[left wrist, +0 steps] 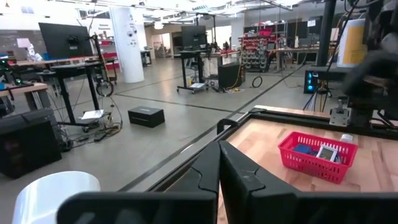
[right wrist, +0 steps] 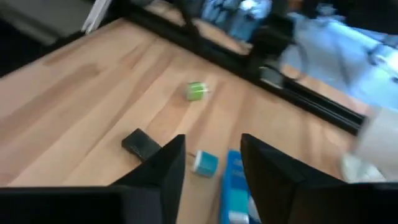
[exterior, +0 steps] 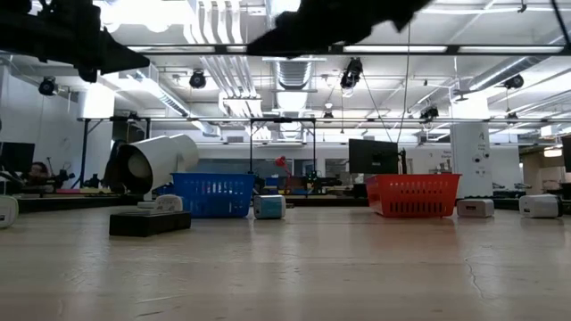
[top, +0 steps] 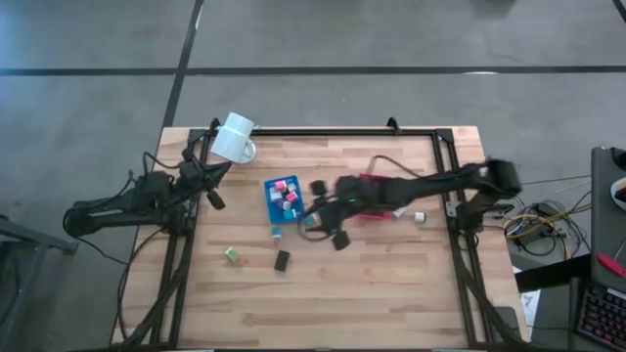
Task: Pick & Place Office items
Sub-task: Put the black digital clock into the red bin
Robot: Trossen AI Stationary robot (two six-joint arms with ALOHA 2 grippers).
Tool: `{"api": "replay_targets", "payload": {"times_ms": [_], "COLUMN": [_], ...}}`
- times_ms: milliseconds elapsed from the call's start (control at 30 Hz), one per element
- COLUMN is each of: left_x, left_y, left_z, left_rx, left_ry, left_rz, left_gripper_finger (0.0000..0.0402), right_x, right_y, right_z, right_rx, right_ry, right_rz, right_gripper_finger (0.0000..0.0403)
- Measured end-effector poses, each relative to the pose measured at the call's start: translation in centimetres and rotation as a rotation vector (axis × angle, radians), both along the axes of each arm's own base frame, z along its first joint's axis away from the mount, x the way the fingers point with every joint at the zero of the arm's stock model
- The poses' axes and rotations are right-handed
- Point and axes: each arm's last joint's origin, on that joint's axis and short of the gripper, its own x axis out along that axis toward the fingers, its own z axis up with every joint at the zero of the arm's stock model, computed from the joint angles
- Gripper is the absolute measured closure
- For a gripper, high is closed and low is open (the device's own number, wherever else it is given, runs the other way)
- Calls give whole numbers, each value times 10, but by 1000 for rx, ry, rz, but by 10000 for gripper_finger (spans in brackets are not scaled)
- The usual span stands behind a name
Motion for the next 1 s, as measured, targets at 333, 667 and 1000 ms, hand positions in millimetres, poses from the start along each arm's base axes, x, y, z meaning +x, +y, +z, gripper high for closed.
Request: {"api": "replay_targets", "payload": {"times_ms": [333, 667, 1000], "left_x": [0, 0, 1], "left_y": [0, 0, 0], "left_z": [-1, -3, -3], "left_rx": [1, 6, 19], "left_ry": [16, 40, 44], "left_rz": [0, -3, -3], "left_gripper_finger": [391, 393, 394], "right_x": [90, 150, 154], "right_y": [19, 22, 22], "right_z": [-5, -36, -69], "right_rx": [48, -3, -111], "right_ry": [285, 376, 425], "right_rz": [397, 500, 503], "right_gripper_finger": [169, 154, 154]}}
